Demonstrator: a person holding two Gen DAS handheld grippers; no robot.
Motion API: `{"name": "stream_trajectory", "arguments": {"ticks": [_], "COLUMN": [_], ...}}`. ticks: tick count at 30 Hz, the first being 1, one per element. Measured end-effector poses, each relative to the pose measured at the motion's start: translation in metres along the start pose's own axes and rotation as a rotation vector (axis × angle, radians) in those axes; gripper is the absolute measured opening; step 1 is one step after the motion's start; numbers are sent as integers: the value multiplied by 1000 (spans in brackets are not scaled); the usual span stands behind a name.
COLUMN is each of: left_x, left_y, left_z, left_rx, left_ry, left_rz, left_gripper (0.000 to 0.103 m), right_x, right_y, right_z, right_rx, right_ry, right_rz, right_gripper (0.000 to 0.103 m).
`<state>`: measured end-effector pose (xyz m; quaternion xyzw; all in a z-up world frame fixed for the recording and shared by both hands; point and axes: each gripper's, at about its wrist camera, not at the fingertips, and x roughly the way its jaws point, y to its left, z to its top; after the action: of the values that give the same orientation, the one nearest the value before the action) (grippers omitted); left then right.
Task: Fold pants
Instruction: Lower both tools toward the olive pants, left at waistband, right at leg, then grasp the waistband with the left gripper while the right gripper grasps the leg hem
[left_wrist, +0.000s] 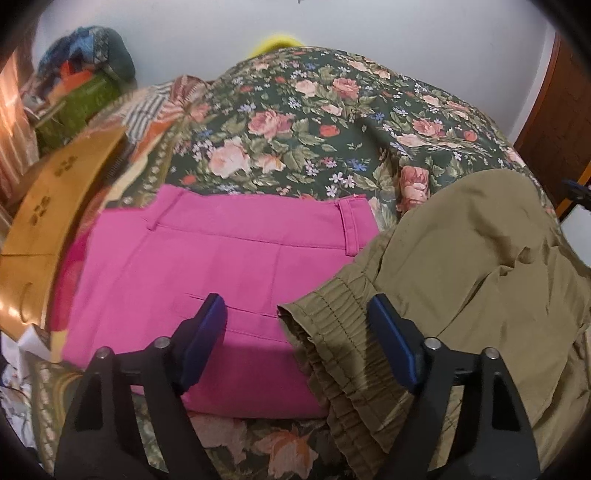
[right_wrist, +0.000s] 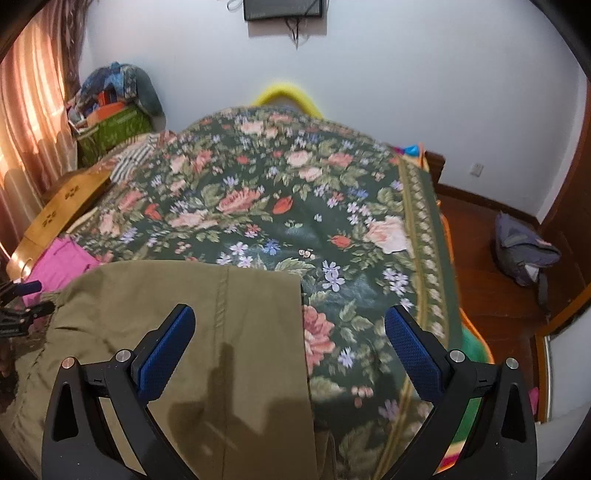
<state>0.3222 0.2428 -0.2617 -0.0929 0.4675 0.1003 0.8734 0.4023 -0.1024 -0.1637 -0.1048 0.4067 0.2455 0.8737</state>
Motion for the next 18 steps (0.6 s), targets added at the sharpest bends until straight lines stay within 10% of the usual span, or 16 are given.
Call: {"name": "stream_trajectory", "arguments": {"ticks": [13, 18], "left_x": [5, 0], "left_y": [-2, 0], "left_z": [1, 1], "left_rx": [-3, -8], "left_ry": [39, 35], "left_rz": [-125, -115], "left_gripper": [46, 33], "right_x": [63, 57], "right_y": [-7, -6], "right_z": [13, 13], "right_rx": [-10, 20], "right_ry": [152, 155], "right_rz": [117, 182], "right_gripper": [74, 32]}}
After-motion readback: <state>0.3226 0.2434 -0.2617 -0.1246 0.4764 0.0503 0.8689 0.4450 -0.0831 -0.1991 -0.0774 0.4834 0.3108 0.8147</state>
